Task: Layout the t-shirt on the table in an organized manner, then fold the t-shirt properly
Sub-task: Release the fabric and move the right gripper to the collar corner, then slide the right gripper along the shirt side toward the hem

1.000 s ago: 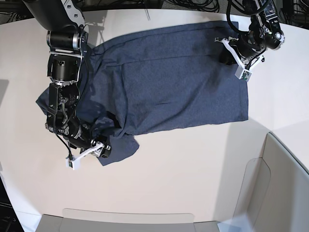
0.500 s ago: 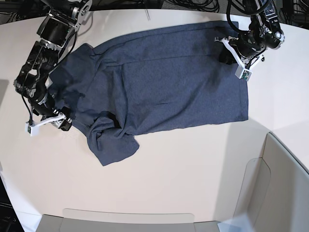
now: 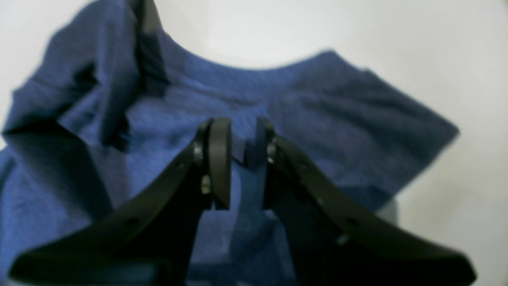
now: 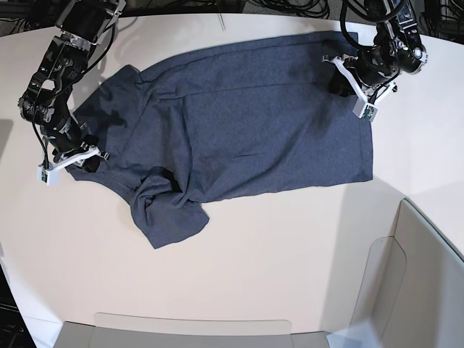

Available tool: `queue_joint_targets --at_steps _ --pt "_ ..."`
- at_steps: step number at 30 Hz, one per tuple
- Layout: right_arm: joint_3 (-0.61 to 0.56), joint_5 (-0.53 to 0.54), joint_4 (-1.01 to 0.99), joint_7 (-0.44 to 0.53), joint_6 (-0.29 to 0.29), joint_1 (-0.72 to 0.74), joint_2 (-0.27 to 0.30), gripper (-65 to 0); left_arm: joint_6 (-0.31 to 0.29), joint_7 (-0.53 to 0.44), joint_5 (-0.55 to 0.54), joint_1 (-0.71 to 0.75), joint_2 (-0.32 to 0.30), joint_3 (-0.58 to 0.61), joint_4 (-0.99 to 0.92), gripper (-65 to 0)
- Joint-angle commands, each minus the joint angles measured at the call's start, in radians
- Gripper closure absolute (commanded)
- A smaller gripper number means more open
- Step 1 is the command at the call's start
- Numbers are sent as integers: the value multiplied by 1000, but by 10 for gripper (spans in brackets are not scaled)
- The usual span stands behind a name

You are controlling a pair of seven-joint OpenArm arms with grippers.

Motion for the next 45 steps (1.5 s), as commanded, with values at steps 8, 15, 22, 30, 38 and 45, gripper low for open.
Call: queue_joint_targets --at_steps 8,15,22,30,38,45 --pt "5 6 -122 23 14 39 20 -115 -3 49 29 8 -4 2 -2 -102" --pt "2 -73 -299 26 13 116 56 -112 -3 49 29 11 -4 2 -2 -102" --pt "1 -173 -305 21 14 5 76 0 -3 49 29 14 -4 2 -2 -100" --pt "10 -172 -147 21 14 -214 85 0 -3 49 29 14 -4 2 -2 -100" --pt "119 -170 201 20 13 -409 77 0 -3 49 29 15 -4 2 -2 -100" --pt "199 -170 390 20 13 -397 74 0 -3 49 30 15 -4 2 -2 -100"
